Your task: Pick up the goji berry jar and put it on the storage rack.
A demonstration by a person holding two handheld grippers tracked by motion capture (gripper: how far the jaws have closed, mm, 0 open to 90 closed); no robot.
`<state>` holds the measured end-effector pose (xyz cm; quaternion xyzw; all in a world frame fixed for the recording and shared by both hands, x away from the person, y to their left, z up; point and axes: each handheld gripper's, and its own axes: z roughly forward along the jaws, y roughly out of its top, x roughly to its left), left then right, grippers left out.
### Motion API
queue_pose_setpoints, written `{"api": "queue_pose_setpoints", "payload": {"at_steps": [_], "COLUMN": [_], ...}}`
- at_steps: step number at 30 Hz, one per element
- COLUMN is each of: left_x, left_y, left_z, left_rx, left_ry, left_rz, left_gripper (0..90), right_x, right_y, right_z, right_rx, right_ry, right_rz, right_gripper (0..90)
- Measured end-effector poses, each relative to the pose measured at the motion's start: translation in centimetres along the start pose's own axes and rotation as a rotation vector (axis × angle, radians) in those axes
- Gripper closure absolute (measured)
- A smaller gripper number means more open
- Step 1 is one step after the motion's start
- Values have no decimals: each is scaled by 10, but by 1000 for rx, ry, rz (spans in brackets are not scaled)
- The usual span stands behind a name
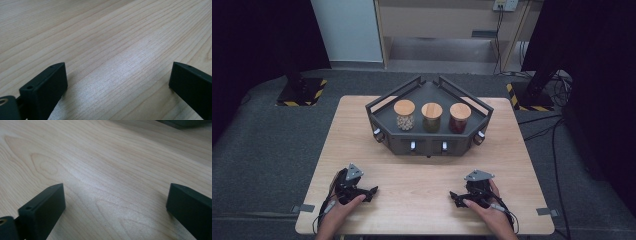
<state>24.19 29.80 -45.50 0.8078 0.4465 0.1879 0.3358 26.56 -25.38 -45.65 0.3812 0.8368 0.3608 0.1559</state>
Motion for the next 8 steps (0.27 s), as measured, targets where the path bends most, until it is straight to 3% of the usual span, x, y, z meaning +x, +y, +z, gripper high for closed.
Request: {"api": "queue_pose_setpoints", "payload": {"at_steps": [8], "left_x": [0], "left_y": [0], "left_z": [0], "left_rx": [0], "left_ry": [0], "left_rz": [-4], "left_gripper": [0], "right_x": [3], "right_y": [1], "right_z": [1], "right_rx": [7], "right_ry": [-13], "right_rz": [-4], "right_gripper": [7]}}
